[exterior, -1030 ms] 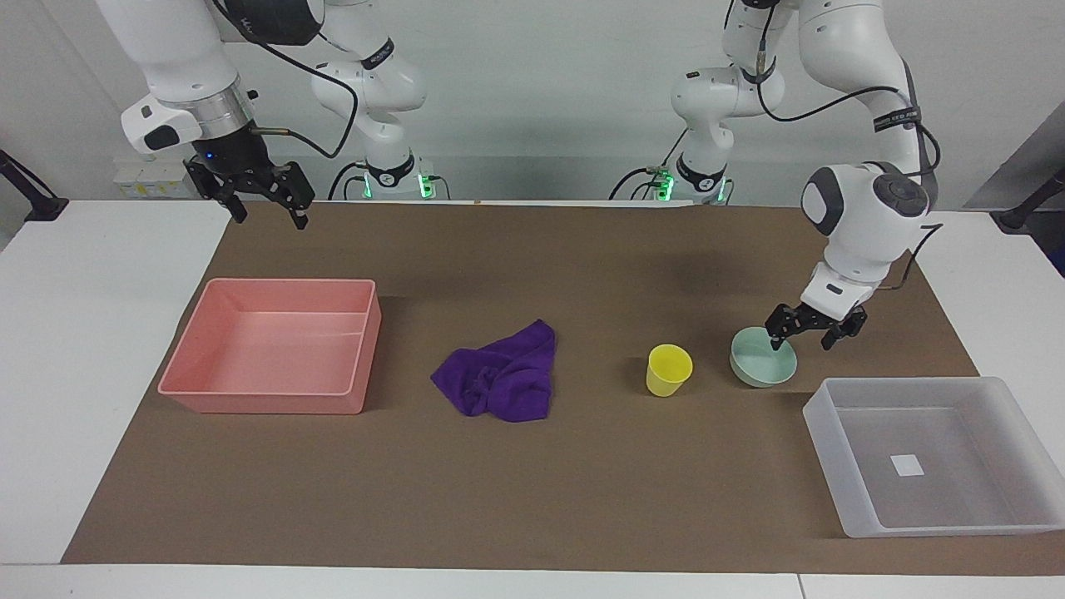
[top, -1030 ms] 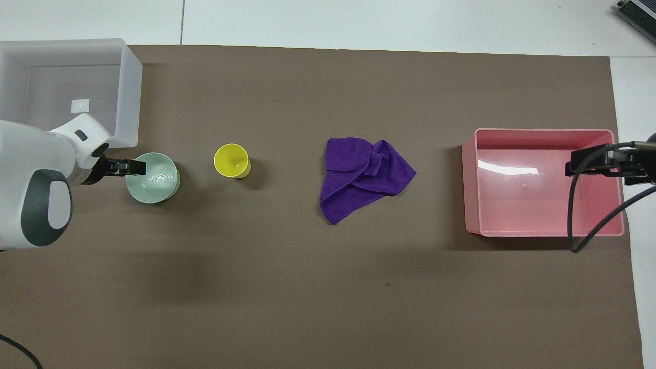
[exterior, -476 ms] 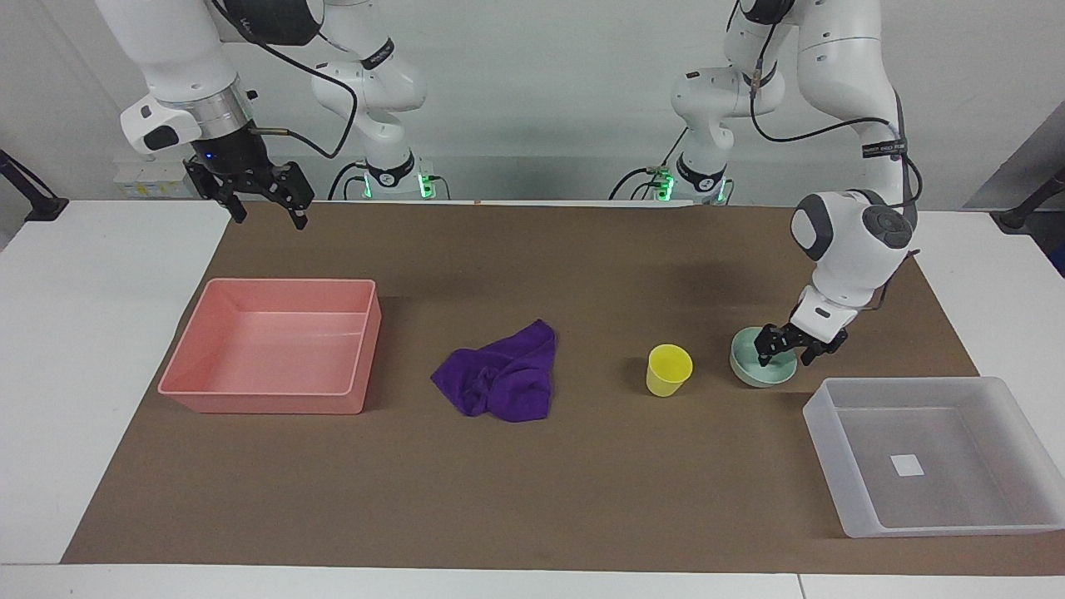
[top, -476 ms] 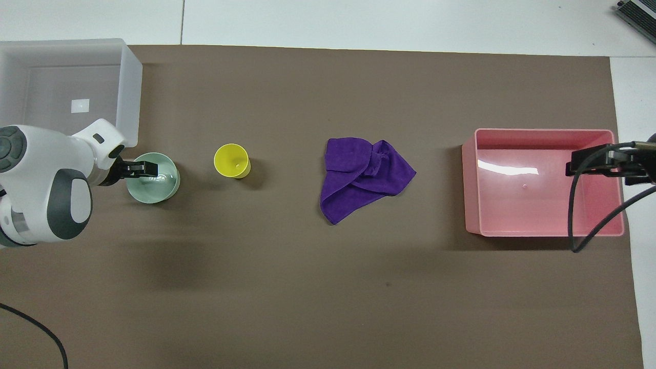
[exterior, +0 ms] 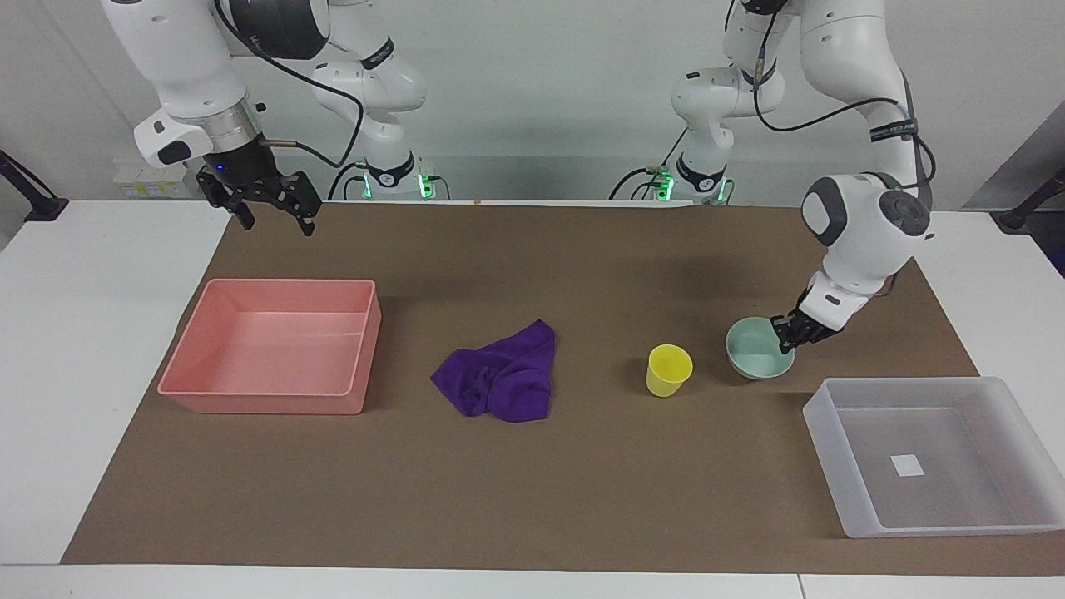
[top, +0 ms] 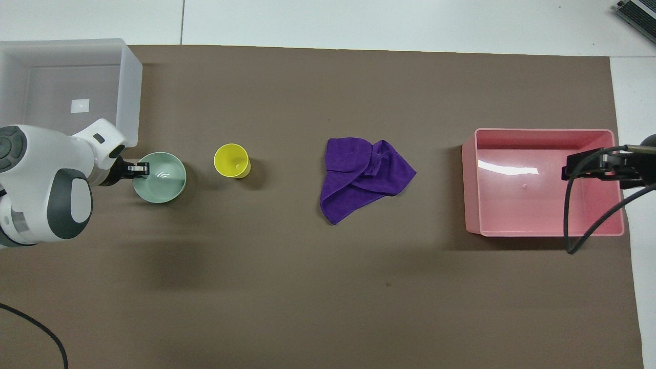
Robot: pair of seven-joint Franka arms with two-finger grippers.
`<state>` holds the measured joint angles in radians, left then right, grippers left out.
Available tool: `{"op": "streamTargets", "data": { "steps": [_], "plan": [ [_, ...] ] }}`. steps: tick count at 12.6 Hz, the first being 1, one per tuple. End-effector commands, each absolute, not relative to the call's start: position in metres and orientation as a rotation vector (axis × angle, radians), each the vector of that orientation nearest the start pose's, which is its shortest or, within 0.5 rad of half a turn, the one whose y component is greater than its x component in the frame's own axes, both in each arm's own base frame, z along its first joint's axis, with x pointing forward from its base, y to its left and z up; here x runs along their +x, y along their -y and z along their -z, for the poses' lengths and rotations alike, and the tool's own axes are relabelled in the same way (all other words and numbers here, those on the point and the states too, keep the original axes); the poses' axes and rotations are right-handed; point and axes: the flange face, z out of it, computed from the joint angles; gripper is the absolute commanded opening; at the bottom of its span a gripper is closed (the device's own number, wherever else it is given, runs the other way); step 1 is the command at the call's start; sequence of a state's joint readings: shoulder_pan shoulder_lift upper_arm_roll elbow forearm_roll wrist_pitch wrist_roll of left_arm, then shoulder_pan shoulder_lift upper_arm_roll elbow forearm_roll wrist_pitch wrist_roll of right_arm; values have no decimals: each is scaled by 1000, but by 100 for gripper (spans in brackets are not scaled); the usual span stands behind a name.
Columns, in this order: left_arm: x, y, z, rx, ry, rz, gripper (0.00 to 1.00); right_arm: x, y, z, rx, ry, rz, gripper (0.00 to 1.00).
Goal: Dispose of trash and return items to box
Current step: 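Place the bowl in the clear bin while the right gripper reaches the cloth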
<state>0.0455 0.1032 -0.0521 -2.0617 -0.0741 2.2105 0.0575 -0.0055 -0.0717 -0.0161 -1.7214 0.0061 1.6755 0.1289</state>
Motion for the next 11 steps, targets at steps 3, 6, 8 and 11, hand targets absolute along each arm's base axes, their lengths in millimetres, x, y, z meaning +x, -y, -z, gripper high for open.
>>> {"op": "streamTargets", "data": {
  "steps": [3, 6, 8, 11],
  "plan": [
    [584, 2, -446, -3216, -35, 140, 0, 549, -16, -558, -3128, -138, 115, 100],
    [609, -16, -466, -3207, -4, 213, 0, 577, -73, -509, -3135, -2, 145, 100],
    [632, -24, -482, -3196, 4, 272, 0, 591, -96, -483, -3126, 16, 185, 100],
    [663, -64, -486, -3187, 90, 324, 0, 601, -153, -447, -3107, -8, 213, 100]
  ]
}}
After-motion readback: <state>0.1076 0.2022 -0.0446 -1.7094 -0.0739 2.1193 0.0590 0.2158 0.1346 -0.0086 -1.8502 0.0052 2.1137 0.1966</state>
